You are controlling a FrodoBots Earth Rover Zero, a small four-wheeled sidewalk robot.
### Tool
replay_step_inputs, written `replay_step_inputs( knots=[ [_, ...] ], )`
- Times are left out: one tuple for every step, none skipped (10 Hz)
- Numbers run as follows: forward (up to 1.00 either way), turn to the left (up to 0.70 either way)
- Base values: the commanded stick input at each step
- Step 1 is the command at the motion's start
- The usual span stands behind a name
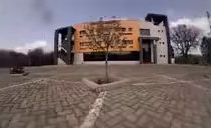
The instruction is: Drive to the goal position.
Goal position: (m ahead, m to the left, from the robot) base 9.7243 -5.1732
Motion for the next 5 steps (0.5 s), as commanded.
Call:
replay_step_inputs(
  knots=[
    [0.0,-0.45],
    [0.0,-0.45],
    [0.0,-0.45],
    [0.0,-0.45],
    [0.0,-0.45]
  ],
)
